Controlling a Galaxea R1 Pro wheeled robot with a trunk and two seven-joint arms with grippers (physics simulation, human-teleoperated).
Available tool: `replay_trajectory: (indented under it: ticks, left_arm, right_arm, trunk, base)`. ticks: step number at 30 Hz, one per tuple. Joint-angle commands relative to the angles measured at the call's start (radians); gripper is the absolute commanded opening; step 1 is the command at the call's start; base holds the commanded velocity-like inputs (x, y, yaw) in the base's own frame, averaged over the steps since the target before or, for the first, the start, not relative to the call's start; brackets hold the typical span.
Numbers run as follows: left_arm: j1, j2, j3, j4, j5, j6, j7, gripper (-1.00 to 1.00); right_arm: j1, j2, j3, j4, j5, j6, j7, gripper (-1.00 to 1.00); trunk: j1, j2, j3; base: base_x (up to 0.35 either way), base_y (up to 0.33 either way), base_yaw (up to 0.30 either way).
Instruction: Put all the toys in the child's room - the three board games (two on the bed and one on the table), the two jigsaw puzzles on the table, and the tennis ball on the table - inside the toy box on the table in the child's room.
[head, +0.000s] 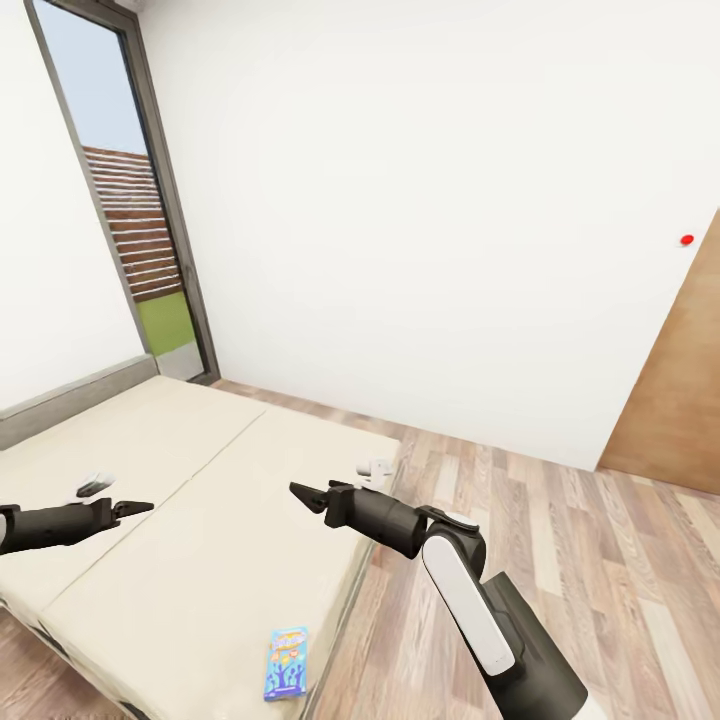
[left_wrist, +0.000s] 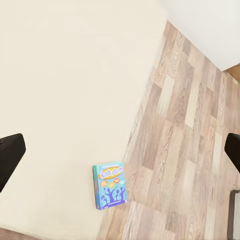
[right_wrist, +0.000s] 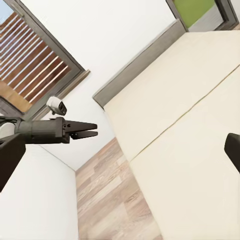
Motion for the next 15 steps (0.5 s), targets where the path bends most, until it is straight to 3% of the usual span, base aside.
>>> replay_trajectory:
  ticks: [1,15]
  left_arm:
    - [-0.001,0.0,0.001,0.0,0.005,0.009,0.0,1.0]
    - [-0.001,0.0,0.002,0.0,0.005,0.008,0.0,1.0]
  right_arm:
    - [-0.001,0.0,-0.001,-0.001,0.0,0.004,0.003,1.0]
    - [-0.001,0.0,-0.001,-0.001,0.0,0.004,0.004,1.0]
  trunk:
    - [0.001,-0.002,-0.002]
    - [0.001,-0.002,-0.001]
  base:
    - [0.0,-0.136,0.131]
    - [0.0,-0.037,0.036]
